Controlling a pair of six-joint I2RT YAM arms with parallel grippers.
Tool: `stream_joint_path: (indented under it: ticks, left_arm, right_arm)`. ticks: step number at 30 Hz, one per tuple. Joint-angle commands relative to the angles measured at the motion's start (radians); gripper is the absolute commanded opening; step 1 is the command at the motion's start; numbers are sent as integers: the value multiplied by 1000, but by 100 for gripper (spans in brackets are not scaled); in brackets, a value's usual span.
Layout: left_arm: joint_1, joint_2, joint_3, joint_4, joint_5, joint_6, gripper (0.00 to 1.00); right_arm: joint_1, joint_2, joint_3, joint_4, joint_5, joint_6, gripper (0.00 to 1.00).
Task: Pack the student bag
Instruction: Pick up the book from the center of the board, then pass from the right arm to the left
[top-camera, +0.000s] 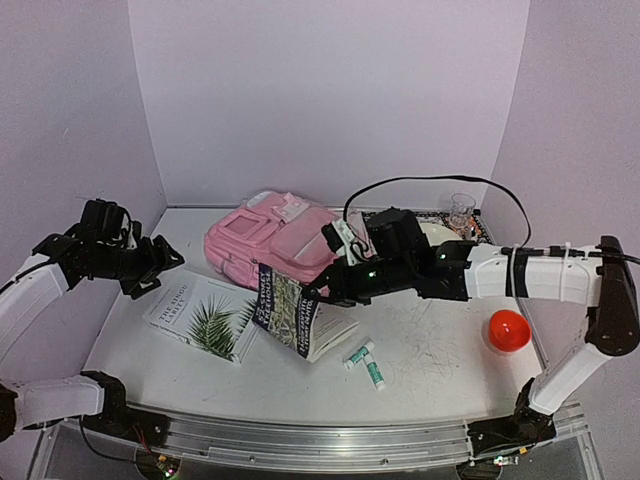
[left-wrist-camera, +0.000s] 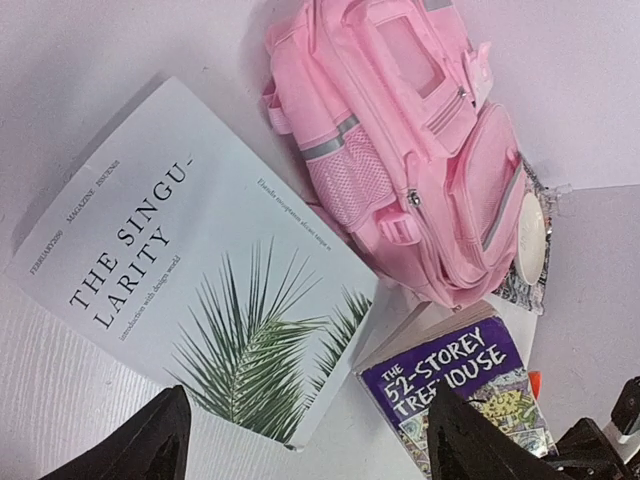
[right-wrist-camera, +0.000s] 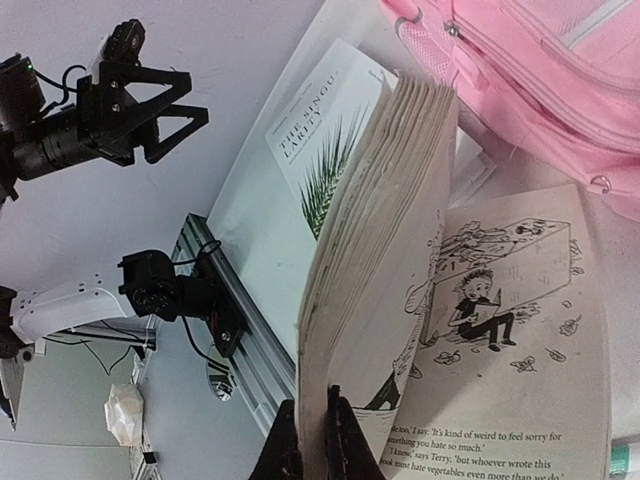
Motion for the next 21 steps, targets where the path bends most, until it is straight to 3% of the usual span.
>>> stream_joint_path:
  ticks: [1, 10, 21]
  left_arm:
    - [0, 23, 35, 35, 49, 25, 84]
    - [0, 25, -168, 464, 315, -238, 86]
    - [-49, 20, -287, 796, 259, -556, 93]
  right_arm:
    - [-7, -91, 93, 58, -18, -15, 0]
    - [-20, -91, 138, 150, 97, 37, 0]
    - [-19, 17, 179, 408, 112, 194, 0]
